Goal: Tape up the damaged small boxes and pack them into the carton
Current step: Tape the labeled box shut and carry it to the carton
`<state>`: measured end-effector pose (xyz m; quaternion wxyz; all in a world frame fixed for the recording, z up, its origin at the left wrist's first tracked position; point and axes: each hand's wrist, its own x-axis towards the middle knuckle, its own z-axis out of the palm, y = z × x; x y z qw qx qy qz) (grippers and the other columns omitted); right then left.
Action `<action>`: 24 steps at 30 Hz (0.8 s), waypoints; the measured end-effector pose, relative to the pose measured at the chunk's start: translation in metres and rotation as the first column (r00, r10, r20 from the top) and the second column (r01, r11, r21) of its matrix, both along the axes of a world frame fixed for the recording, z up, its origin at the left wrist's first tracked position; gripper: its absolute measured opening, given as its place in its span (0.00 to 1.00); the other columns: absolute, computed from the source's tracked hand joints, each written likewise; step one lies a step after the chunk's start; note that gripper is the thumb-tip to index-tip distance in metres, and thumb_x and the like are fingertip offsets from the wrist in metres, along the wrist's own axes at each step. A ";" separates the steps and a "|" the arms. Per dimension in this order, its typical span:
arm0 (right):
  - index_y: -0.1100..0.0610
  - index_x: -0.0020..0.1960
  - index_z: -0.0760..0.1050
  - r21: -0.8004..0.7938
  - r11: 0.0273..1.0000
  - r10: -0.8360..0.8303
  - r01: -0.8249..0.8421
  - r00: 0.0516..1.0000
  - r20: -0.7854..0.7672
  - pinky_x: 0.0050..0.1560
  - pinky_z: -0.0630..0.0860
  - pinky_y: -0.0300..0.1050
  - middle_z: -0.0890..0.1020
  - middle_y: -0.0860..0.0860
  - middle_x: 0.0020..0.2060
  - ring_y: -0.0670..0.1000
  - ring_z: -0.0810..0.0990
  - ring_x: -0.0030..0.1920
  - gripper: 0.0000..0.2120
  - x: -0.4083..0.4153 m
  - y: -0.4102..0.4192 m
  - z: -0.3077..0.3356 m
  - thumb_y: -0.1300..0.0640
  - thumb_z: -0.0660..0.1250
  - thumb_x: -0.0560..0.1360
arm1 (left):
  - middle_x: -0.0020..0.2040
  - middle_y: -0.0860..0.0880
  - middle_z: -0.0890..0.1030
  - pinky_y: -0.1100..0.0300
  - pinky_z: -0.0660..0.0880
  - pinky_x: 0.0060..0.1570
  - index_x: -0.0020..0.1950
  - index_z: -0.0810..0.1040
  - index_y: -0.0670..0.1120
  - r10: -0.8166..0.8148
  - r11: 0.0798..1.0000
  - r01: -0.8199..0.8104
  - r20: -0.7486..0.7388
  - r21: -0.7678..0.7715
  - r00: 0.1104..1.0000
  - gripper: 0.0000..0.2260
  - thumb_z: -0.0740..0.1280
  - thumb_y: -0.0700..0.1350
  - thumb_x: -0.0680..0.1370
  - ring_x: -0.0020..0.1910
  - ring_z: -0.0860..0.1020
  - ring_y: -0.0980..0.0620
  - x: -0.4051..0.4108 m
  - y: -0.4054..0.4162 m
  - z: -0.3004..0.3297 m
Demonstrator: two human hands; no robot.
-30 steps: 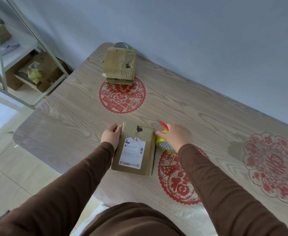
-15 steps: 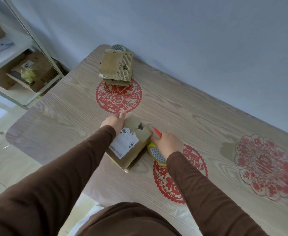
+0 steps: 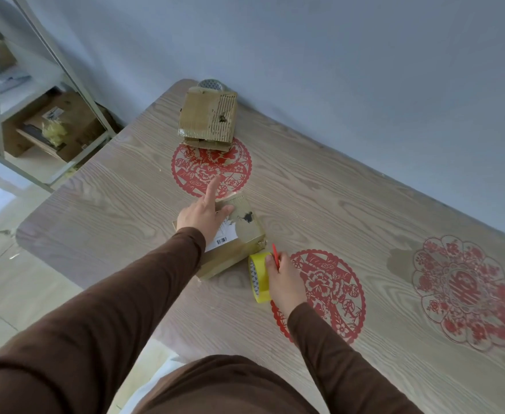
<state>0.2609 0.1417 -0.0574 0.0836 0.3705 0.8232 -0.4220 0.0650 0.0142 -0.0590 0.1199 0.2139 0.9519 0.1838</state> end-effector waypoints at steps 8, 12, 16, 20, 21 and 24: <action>0.55 0.53 0.70 0.030 0.999 0.035 -0.035 0.999 -0.009 0.40 0.73 0.52 0.78 0.49 0.37 0.51 0.78 0.37 0.16 -0.005 0.002 0.001 0.43 0.54 0.84 | 0.70 0.46 0.76 0.45 0.66 0.68 0.75 0.64 0.52 -0.185 0.977 0.187 0.027 -0.103 0.982 0.33 0.52 0.71 0.78 0.68 0.73 0.43 -0.006 -0.004 0.002; 0.54 0.50 0.70 0.045 0.999 0.031 -0.031 0.999 -0.013 0.37 0.71 0.51 0.77 0.49 0.36 0.51 0.77 0.35 0.16 -0.007 0.001 -0.001 0.42 0.55 0.84 | 0.78 0.44 0.65 0.46 0.72 0.66 0.80 0.47 0.52 -0.274 0.930 0.313 0.207 -0.193 0.939 0.50 0.62 0.77 0.69 0.72 0.70 0.43 -0.012 -0.013 0.016; 0.53 0.50 0.71 0.032 0.999 -0.007 0.008 0.999 -0.034 0.39 0.73 0.52 0.78 0.49 0.37 0.50 0.77 0.36 0.17 -0.008 0.002 -0.005 0.40 0.56 0.83 | 0.76 0.46 0.65 0.44 0.65 0.70 0.79 0.54 0.55 -0.291 0.920 0.292 0.046 -0.262 0.956 0.47 0.49 0.81 0.68 0.71 0.68 0.43 0.005 -0.013 0.021; 0.53 0.49 0.71 -0.034 0.998 -0.056 0.053 0.995 -0.079 0.44 0.75 0.55 0.79 0.51 0.39 0.53 0.79 0.39 0.18 -0.008 0.001 -0.009 0.38 0.59 0.81 | 0.79 0.47 0.56 0.38 0.57 0.73 0.81 0.36 0.54 -0.247 0.863 0.250 0.064 -0.438 0.967 0.62 0.50 0.87 0.57 0.74 0.61 0.41 0.034 -0.018 0.020; 0.54 0.49 0.72 -0.059 0.996 -0.071 0.066 0.994 -0.088 0.45 0.75 0.55 0.80 0.52 0.39 0.53 0.79 0.40 0.18 -0.009 0.001 -0.009 0.39 0.60 0.81 | 0.79 0.46 0.55 0.38 0.59 0.71 0.80 0.32 0.54 -0.263 0.836 0.271 0.085 -0.477 0.961 0.65 0.54 0.86 0.55 0.74 0.62 0.41 0.035 -0.018 0.020; 0.55 0.53 0.74 -0.162 0.979 -0.147 0.127 0.982 -0.117 0.50 0.77 0.56 0.82 0.53 0.43 0.55 0.81 0.45 0.18 -0.010 0.002 -0.006 0.40 0.61 0.81 | 0.75 0.45 0.60 0.43 0.69 0.63 0.80 0.31 0.53 -0.327 0.805 0.335 0.105 -0.489 0.939 0.64 0.66 0.77 0.58 0.67 0.67 0.41 0.021 -0.013 0.021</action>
